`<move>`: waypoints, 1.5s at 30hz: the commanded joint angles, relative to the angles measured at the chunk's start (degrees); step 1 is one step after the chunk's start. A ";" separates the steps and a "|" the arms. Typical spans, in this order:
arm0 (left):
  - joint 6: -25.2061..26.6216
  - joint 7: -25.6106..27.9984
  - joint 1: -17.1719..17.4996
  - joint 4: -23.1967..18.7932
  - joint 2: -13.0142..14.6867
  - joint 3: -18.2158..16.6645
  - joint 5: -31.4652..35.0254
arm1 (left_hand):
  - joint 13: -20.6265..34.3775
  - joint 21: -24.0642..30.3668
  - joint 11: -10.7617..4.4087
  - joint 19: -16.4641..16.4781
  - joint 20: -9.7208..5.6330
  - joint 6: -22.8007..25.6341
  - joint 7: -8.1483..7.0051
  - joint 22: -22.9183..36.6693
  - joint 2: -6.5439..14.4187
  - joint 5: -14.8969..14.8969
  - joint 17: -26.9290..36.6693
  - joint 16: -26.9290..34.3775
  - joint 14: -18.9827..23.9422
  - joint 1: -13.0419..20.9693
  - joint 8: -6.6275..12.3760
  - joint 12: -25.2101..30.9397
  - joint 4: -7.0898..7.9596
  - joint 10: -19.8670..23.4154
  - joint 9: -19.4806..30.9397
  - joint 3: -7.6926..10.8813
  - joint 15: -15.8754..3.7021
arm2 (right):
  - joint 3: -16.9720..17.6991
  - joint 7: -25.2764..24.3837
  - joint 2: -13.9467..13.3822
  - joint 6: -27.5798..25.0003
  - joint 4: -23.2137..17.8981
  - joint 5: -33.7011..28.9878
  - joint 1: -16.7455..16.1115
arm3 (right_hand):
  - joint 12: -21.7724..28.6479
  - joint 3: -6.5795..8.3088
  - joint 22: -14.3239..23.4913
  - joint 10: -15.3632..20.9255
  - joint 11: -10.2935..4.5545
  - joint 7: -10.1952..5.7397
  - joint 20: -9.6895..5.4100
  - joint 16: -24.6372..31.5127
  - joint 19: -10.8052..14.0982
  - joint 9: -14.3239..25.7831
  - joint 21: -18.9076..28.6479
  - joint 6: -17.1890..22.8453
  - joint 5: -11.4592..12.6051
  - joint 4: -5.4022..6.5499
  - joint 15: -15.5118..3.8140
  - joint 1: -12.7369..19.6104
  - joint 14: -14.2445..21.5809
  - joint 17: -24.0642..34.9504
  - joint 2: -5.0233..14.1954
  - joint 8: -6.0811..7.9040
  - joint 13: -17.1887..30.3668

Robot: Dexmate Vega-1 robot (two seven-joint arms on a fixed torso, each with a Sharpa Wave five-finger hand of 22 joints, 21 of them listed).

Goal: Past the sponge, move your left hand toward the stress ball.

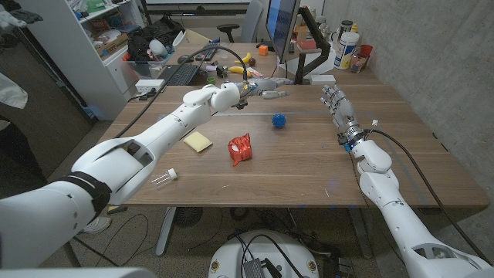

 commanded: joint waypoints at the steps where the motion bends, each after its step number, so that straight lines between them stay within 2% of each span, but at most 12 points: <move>1: 0.33 -0.29 0.35 -0.25 0.39 0.32 0.55 | 0.15 -0.28 -0.19 -4.41 -0.10 0.39 -0.13 0.01 4.78 0.37 0.17 -0.11 -2.48 0.73 0.24 0.13 -0.03 -1.27 0.18 0.19 -2.14 | -0.04 0.03 0.04 0.00 -0.04 -0.04 -0.13 | -0.19 0.31 0.07 0.38 0.05 -0.02 -3.54 0.12 0.16 0.17 -0.09 0.54 0.05 0.32 0.07 -0.25 0.04 0.23 5.61 0.37 0.33; 16: 0.27 -0.91 0.51 -0.27 0.72 0.61 0.97 | 0.14 -0.43 -0.09 -4.20 -0.04 0.53 -0.26 -0.02 4.94 0.51 0.15 -0.14 -2.32 0.99 0.16 0.05 -0.06 -0.92 0.18 0.42 -2.13 | -0.17 -0.27 0.22 -0.06 -0.18 -0.18 -0.33 | -0.17 0.32 0.08 0.45 0.06 0.06 -3.49 0.08 0.22 0.16 -0.24 0.55 0.07 0.35 0.10 -0.29 0.07 0.20 5.59 0.37 0.33; 32: 0.20 -1.40 0.60 0.12 0.79 0.97 1.18 | 0.12 -0.49 -0.14 -3.79 0.68 0.92 -0.47 -0.03 4.73 0.57 0.14 0.08 -1.50 1.09 0.19 -0.05 -0.08 -0.71 0.18 0.42 -2.34 | -0.15 -0.63 0.16 -0.24 -0.72 -0.34 -0.71 | -0.19 0.33 0.08 0.41 0.16 0.00 -3.42 0.05 0.28 0.16 -0.42 0.56 0.10 0.35 0.05 -0.31 0.11 0.17 5.56 0.37 0.33; 35: 0.20 -1.56 0.67 0.17 0.78 0.99 1.11 | 0.11 -0.97 -0.26 -4.87 2.00 0.94 -0.87 -0.03 4.63 0.58 0.14 0.02 -1.50 1.08 0.14 -0.14 -0.05 -0.75 0.17 0.38 -2.36 | -0.15 -0.64 0.12 -0.31 -0.79 -0.39 -0.75 | -0.19 0.33 0.08 0.41 0.16 0.01 -3.38 0.03 0.26 0.16 -0.47 0.57 0.11 0.34 0.06 -0.30 0.11 0.16 5.53 0.37 0.33; 45: 0.58 -2.40 0.94 0.16 0.97 1.15 1.13 | 0.10 -1.23 -0.39 -5.18 2.45 1.08 -1.34 -0.03 4.54 0.59 0.14 0.13 -1.00 1.00 0.11 -0.19 0.01 -0.67 0.16 0.29 -2.35 | -0.24 -0.60 0.18 -0.35 -0.73 -0.46 -0.72 | -0.22 0.36 0.09 0.34 0.04 -0.11 -3.28 0.01 0.24 0.16 -0.59 0.72 0.13 0.34 0.06 -0.29 0.11 0.15 5.59 0.42 0.33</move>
